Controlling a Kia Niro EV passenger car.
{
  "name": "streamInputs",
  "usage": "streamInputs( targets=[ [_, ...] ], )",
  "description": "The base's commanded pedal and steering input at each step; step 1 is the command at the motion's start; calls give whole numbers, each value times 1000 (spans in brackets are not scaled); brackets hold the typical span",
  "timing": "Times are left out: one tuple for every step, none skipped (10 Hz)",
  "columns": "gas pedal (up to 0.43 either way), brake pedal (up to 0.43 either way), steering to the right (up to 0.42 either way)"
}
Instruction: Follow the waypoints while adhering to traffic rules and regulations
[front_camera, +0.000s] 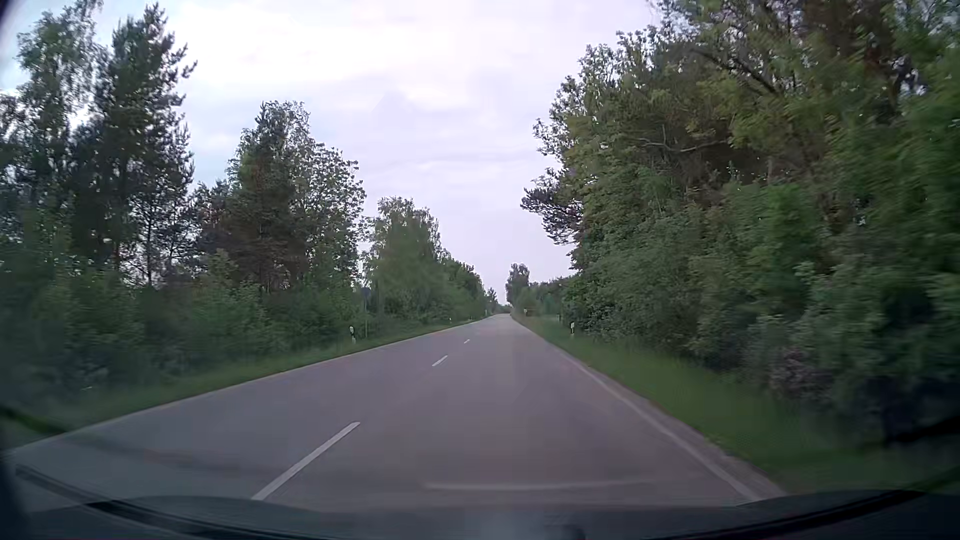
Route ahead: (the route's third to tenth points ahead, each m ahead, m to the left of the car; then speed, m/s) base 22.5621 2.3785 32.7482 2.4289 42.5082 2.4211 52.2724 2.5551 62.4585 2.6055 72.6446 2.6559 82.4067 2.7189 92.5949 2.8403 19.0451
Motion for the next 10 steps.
streamInputs(
  targets=[
    [177, 0, 0],
    [177, 0, 0],
    [177, 0, 0],
    [177, 0, 1],
    [177, 0, 0],
    [177, 0, 1],
    [177, 0, 0],
    [177, 0, 1],
    [177, 0, 1],
    [177, 0, 1]
  ],
)
